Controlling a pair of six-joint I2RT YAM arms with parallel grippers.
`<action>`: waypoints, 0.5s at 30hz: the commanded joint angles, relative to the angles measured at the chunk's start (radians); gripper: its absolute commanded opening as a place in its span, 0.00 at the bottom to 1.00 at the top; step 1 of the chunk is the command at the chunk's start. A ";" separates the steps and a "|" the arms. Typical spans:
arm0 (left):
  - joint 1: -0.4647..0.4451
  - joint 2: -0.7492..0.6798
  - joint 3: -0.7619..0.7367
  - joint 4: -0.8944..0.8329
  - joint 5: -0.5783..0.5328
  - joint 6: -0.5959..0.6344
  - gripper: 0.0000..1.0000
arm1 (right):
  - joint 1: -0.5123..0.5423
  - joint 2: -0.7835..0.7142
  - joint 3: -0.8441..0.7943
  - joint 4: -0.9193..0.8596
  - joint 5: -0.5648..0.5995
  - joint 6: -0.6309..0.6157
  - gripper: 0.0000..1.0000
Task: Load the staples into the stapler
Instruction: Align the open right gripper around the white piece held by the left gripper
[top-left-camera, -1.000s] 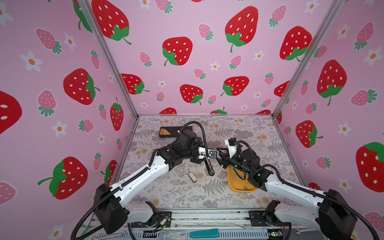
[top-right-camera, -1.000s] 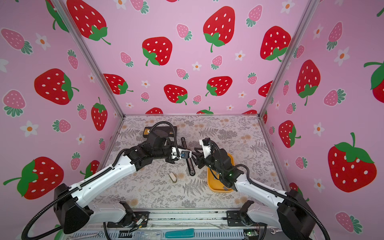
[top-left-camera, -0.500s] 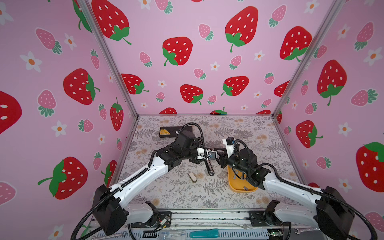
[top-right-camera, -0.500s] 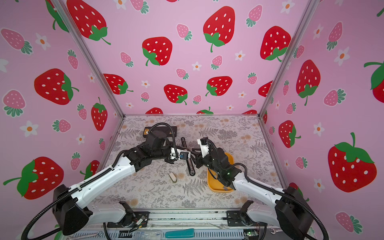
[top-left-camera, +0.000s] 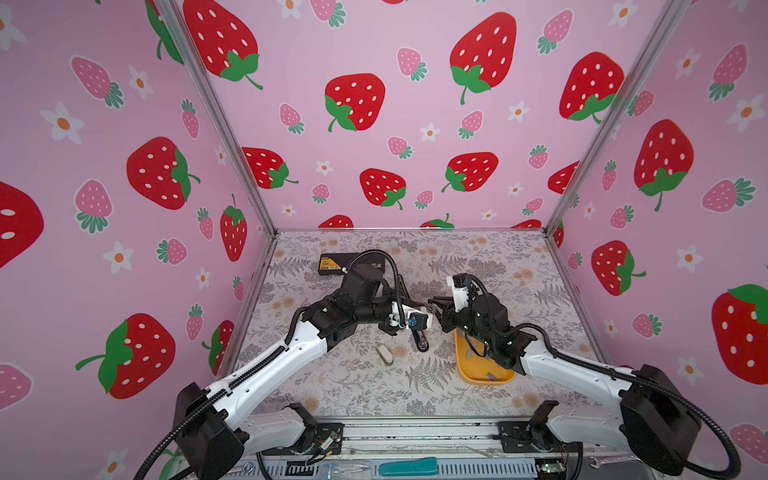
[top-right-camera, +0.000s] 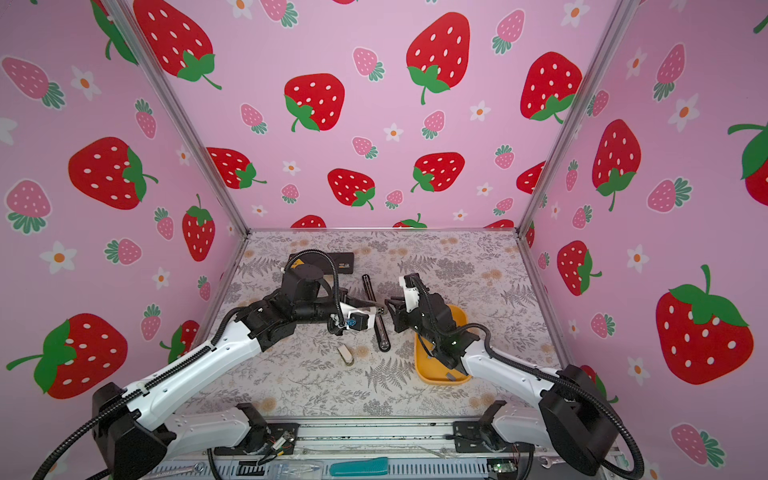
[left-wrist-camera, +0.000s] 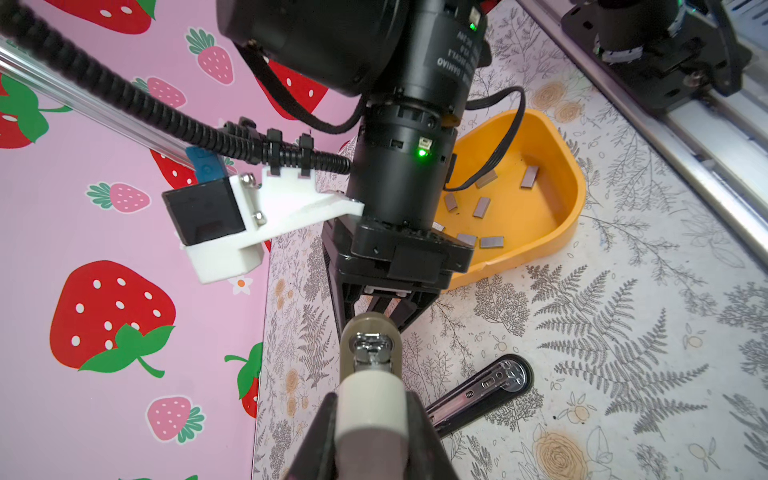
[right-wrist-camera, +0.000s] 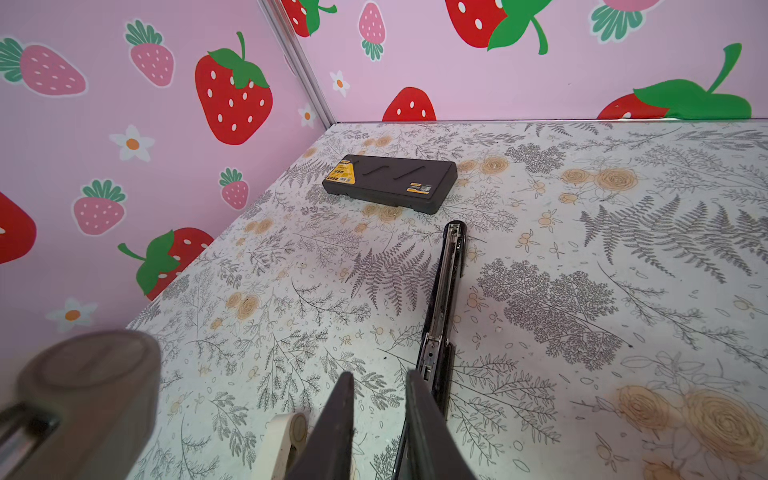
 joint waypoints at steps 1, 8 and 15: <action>0.010 0.013 0.012 -0.006 0.042 0.016 0.00 | -0.005 -0.009 0.010 -0.004 0.026 0.011 0.25; 0.017 0.035 0.024 -0.019 -0.023 0.011 0.00 | -0.004 -0.165 -0.055 0.023 0.094 -0.019 0.26; 0.017 0.061 0.050 -0.015 -0.069 -0.038 0.00 | 0.026 -0.265 -0.093 0.109 -0.029 -0.090 0.25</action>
